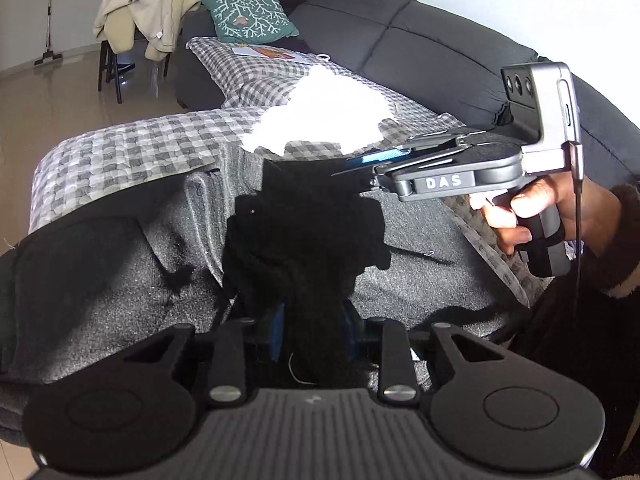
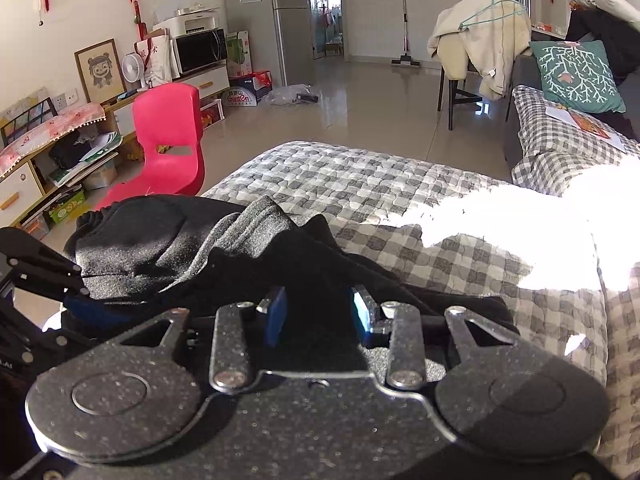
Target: Fold clothes
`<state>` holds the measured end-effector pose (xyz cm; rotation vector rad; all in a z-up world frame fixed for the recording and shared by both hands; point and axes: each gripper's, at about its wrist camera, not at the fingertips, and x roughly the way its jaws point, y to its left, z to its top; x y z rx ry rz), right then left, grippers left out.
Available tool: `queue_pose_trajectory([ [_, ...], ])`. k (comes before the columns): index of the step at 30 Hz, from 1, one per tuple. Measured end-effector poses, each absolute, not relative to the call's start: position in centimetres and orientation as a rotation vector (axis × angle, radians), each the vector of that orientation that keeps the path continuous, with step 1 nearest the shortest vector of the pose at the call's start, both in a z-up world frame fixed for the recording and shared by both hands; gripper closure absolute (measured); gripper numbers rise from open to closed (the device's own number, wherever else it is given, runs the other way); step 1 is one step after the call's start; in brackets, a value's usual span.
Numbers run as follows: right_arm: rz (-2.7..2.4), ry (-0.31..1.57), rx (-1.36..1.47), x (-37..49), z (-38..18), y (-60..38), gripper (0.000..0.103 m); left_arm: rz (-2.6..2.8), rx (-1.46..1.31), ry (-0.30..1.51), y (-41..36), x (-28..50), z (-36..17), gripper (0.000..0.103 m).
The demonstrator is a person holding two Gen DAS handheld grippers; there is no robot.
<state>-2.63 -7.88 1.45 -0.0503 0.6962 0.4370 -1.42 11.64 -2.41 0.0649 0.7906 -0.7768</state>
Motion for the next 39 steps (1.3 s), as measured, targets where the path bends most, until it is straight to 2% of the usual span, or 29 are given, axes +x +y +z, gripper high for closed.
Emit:
queue_pose_trajectory([
  [2,0.446,0.695,-0.049,-2.5,1.5,-7.5,0.065,-0.773,0.069,0.78,12.1,-1.8,-2.3,0.08],
  [6,0.482,0.693,-0.034,-2.3,1.6,-6.6,0.065,-0.753,0.08,0.739,12.6,-2.0,-1.8,0.08],
  [10,0.487,0.692,-0.038,-2.2,1.6,-6.0,0.065,-0.747,0.14,0.63,11.6,-2.3,-1.1,0.071],
  [17,0.469,0.698,-0.031,-2.1,1.3,-6.2,0.065,-0.769,0.253,0.715,8.3,0.0,-2.9,0.071],
  [19,0.466,0.695,-0.03,-2.1,1.4,-6.4,0.065,-0.776,0.219,0.75,8.3,0.4,-3.0,0.09],
  [21,0.463,0.692,-0.029,-2.2,1.4,-6.6,0.065,-0.786,0.183,0.75,8.6,0.4,-2.7,0.1],
  [25,0.459,0.682,-0.008,-1.8,1.6,-7.1,0.065,-0.825,0.023,0.718,11.0,-1.0,-0.9,0.101],
  [31,0.434,0.727,-0.049,-0.4,-0.7,-5.7,0.065,-0.784,-0.06,0.898,13.5,-0.9,-2.7,0.1],
  [34,0.413,0.714,-0.171,-0.5,-2.0,-3.8,0.063,-0.732,-0.067,0.854,14.3,-1.2,-2.5,0.091],
  [35,0.405,0.702,-0.196,-0.7,-1.7,-3.4,0.063,-0.702,-0.074,0.812,15.0,-1.5,-1.9,0.066],
  [36,0.397,0.689,-0.222,-1.0,-1.4,-3.1,0.063,-0.654,-0.079,0.771,15.7,-1.9,-1.3,0.032],
  [38,0.406,0.674,-0.169,-1.7,-0.3,-3.3,0.063,-0.476,-0.097,0.688,17.9,-2.6,-0.2,0.01],
  [39,0.411,0.666,-0.141,-2.0,0.3,-3.5,0.063,-0.357,-0.135,0.671,19.7,-2.8,0.1,0.009],
])
